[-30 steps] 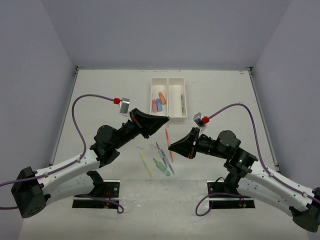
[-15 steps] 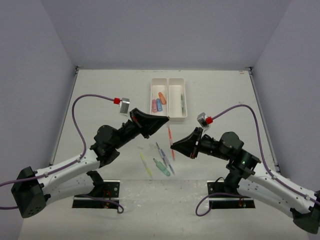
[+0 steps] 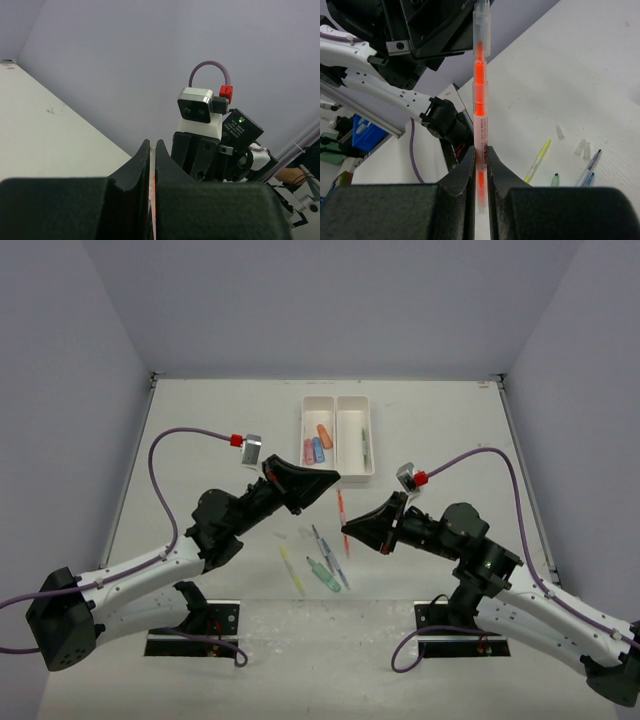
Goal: Sort the stationery into containers
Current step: Close the pen cap on the pen.
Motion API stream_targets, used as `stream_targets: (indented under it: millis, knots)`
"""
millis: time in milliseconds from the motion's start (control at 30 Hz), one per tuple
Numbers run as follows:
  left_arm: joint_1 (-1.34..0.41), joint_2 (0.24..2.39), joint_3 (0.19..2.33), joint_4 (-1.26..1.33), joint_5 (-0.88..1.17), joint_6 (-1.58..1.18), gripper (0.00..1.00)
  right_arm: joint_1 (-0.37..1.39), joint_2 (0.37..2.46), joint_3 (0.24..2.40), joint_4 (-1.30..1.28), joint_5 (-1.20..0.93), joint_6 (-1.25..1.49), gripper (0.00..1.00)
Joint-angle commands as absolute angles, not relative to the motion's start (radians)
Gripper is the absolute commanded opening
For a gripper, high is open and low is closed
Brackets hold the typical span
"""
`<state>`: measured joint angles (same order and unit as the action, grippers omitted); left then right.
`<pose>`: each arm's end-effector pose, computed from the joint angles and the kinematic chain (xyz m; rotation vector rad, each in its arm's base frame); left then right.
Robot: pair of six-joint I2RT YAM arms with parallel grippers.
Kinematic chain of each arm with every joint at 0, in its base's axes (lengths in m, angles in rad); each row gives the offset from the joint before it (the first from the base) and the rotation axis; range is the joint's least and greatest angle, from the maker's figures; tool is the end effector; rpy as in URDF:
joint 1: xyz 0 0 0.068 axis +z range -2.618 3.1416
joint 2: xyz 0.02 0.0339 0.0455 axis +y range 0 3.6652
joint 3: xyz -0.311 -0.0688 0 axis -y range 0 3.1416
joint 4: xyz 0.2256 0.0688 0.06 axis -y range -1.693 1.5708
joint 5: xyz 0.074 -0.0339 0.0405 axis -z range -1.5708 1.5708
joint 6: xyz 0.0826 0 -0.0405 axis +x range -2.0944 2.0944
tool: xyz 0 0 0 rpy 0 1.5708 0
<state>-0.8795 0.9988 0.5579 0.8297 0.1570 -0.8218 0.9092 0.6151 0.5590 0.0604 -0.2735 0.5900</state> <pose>0.1337 -0.1818 0.3920 0.1951 1.3307 -1.5657 0.0734 0.1306 0.3409 -0.5109 1.6697 1.3578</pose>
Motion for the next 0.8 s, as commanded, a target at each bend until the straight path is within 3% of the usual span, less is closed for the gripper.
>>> stream_targets:
  millis: [0,400,533,767]
  knots:
    - [-0.882,1.012,0.528,0.911,0.170,-0.862,0.00,0.911,0.627,0.626,0.150,-0.210,0.583,0.00]
    - [-0.882,1.019,0.531,0.886,0.174,-0.852,0.01,0.911,0.687,0.681,0.208,-0.153,0.543,0.00]
    - [-0.882,1.013,0.570,0.807,0.169,-0.806,0.33,0.911,0.707,0.698,0.174,-0.205,0.507,0.00]
    - [-0.882,0.993,0.603,0.765,0.160,-0.780,0.21,0.911,0.729,0.696,0.174,-0.216,0.506,0.00]
